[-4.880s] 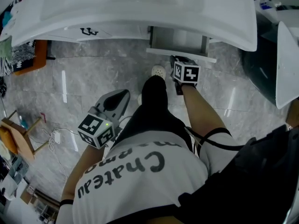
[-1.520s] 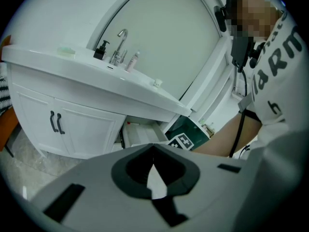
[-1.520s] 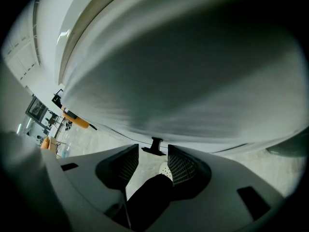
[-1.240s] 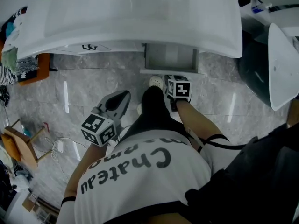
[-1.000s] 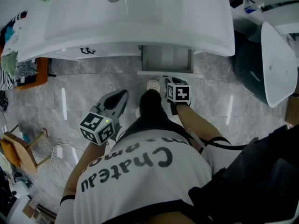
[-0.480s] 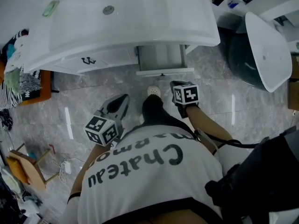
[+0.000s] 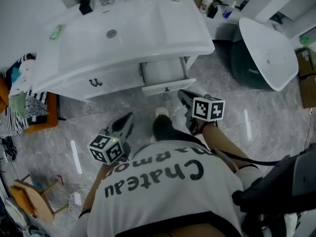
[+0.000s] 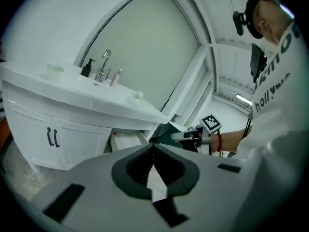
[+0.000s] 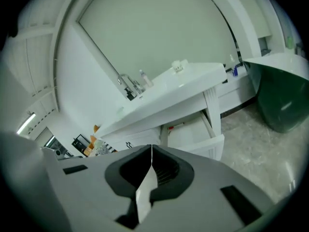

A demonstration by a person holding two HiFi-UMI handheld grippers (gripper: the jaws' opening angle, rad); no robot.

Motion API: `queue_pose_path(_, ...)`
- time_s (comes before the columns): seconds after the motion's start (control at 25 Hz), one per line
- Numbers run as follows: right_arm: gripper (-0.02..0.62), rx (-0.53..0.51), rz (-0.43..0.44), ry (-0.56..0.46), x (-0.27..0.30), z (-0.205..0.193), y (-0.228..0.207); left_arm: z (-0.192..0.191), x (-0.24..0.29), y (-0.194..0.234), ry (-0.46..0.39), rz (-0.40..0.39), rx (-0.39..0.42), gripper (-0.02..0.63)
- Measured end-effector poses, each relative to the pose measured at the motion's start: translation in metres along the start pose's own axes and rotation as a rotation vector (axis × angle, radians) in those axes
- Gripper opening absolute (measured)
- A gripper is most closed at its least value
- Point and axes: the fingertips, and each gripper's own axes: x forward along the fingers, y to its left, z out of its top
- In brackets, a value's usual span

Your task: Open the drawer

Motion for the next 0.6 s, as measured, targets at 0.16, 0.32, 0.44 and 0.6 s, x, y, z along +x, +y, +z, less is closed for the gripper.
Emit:
queue_pose_path(0.16, 0.011, -0.004, 0.052, -0.139, -0.032, 0.035, 0.022, 0.028, -0.002, -0.023, -0.071, -0.078, 0.010, 0.009)
queue_pose_path(0.32, 0.011, -0.089, 0.119, -0.237, -0.066, 0.059, 0.046, 0.046, 0.003, -0.046, -0.132, -0.115, 0.022, 0.009)
queue_pose_path(0.44, 0.011, -0.180, 0.129, -0.241, -0.082, 0.060, 0.051, 0.046, 0.005, -0.061, -0.153, -0.106, 0.016, 0.009)
queue_pose_path(0.6, 0.011, -0.202, 0.169, -0.230, -0.089, 0.062, 0.048, 0.042, 0.002, -0.074, -0.172, -0.080, 0.002, 0.009)
